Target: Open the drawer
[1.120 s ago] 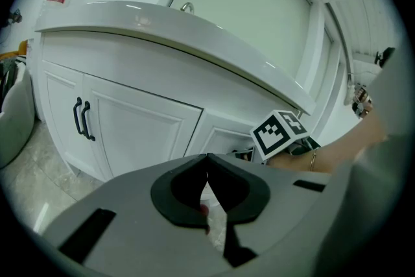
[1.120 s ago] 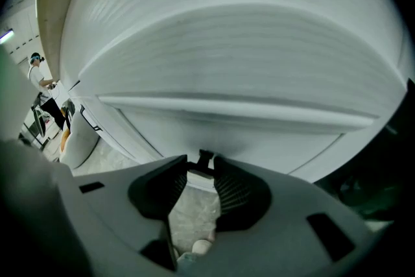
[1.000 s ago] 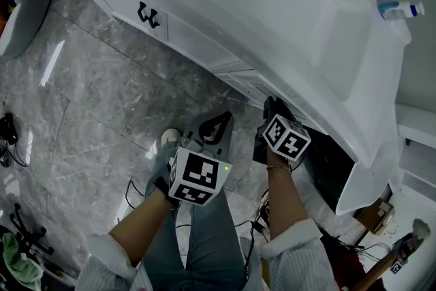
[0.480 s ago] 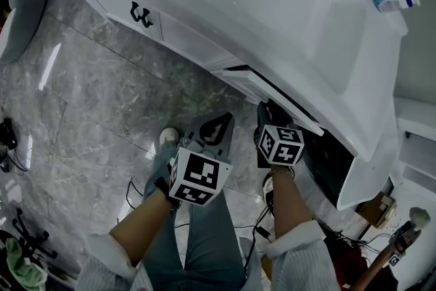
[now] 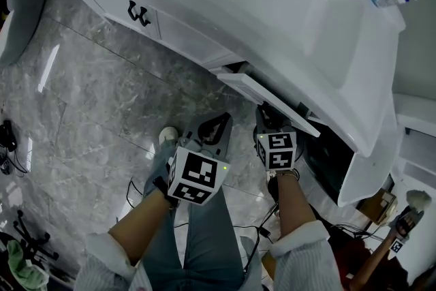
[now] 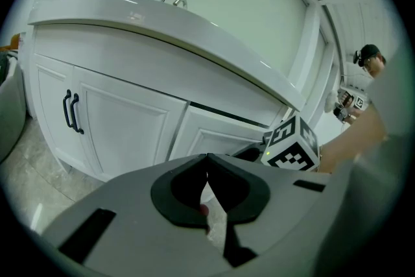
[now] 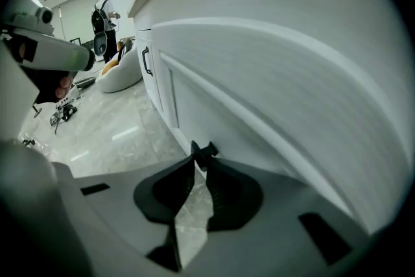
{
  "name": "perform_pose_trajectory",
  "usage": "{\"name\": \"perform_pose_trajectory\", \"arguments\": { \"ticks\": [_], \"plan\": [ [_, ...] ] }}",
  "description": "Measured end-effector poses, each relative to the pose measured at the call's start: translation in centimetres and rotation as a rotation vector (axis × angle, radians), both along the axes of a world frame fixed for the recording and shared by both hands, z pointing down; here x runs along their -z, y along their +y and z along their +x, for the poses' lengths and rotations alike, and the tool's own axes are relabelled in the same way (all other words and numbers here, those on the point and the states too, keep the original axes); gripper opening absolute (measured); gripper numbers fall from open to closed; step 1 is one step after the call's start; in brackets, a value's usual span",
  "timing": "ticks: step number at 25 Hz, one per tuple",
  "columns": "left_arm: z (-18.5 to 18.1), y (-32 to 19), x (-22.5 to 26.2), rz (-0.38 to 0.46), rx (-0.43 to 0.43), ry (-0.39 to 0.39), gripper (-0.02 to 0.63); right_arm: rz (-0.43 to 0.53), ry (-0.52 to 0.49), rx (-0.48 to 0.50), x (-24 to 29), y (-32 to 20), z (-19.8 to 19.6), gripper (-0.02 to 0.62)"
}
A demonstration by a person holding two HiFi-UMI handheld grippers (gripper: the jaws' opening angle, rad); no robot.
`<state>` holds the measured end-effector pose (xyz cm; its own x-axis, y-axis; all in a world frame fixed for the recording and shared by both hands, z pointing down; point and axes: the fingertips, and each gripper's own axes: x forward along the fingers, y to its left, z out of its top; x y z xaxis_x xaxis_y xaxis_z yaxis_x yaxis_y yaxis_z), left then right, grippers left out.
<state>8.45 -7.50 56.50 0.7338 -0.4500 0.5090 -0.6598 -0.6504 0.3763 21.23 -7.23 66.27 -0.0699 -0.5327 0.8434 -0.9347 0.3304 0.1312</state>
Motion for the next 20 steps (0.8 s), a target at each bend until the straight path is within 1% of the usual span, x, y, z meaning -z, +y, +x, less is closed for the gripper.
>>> {"name": "perform_pose_trajectory", "arguments": {
  "ticks": [20],
  "plan": [
    [-0.7,1.2,-0.6,0.004,-0.009,-0.029,0.017,0.015,-0.035,0.012,-0.1,4.3,-3.0,0.052]
  ]
}}
